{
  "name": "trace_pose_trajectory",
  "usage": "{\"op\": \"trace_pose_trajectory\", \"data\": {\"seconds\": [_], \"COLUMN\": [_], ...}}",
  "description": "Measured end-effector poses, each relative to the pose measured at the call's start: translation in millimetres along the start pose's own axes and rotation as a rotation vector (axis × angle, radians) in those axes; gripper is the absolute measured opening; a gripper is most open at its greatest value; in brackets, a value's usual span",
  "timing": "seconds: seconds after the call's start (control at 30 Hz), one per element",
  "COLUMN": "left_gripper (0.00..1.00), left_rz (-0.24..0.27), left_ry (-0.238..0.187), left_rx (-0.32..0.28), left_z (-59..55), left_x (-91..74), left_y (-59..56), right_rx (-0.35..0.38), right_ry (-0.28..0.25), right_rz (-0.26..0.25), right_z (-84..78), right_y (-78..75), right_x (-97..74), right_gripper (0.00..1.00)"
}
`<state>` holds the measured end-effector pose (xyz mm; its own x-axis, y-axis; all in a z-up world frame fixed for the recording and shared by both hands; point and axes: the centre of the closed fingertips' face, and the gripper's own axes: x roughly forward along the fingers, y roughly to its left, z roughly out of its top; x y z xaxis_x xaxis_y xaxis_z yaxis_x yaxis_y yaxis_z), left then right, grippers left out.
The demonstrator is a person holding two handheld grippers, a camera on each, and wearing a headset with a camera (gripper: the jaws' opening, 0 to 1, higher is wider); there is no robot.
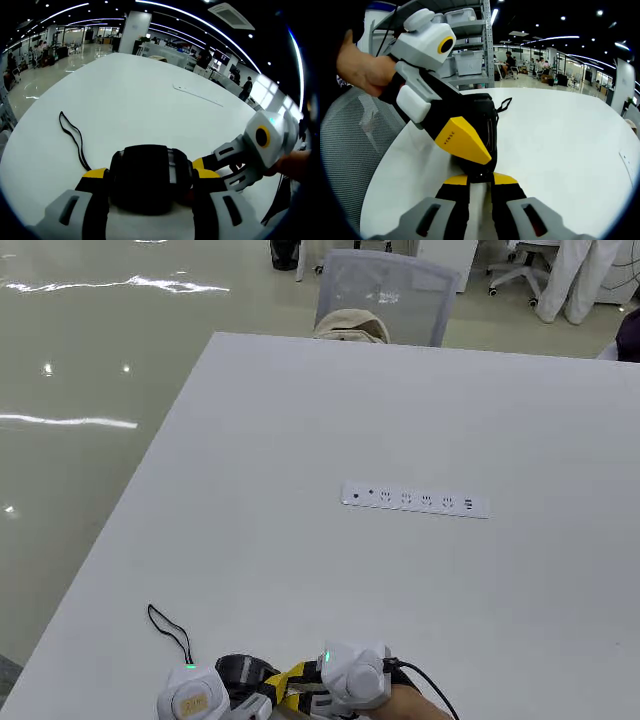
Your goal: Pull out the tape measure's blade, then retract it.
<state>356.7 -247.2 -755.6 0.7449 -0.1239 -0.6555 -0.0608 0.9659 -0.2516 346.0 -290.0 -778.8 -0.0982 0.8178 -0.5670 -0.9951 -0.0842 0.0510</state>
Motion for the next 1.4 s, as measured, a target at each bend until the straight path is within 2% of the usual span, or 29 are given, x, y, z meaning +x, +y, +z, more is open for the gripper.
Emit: {"op": "trace_pose_trajectory", "data": {"seconds": [0.1, 0.4, 1.0, 1.17, 1.3, 1.4], "left_gripper": [0.65, 0.67, 0.74, 0.75, 0.79, 0.83], "left_rz": [0.002, -0.003, -0.042, -0.064, -0.103, -0.129], "left_ry": [0.006, 0.012, 0.012, 0.018, 0.027, 0.028], "left_rx": [0.025, 0.022, 0.08, 0.116, 0.15, 0.154], "left_z": [-0.3, 0.3, 3.7, 2.2, 0.1, 0.1], "left_x": [-0.1, -0.1, -7.3, -11.5, -14.2, -17.2], "left_y": [-0.3, -1.2, -9.6, -13.2, -17.2, -21.3], "right_rx": [-0.004, 0.004, 0.03, 0.059, 0.066, 0.076], "right_ry": [0.002, 0.0, 0.0, 0.002, -0.005, -0.015], "right_rz": [-0.009, -0.023, -0.059, -0.077, -0.096, -0.111], "right_z": [-0.1, 3.0, 4.6, 2.0, 1.6, 2.8], "right_y": [-1.4, -3.0, -2.5, -0.6, 2.0, 4.5], "right_x": [-0.6, -5.1, -22.4, -28.6, -36.1, -42.7], "right_gripper": [0.16, 0.19, 0.24, 0.27, 0.28, 0.29]}}
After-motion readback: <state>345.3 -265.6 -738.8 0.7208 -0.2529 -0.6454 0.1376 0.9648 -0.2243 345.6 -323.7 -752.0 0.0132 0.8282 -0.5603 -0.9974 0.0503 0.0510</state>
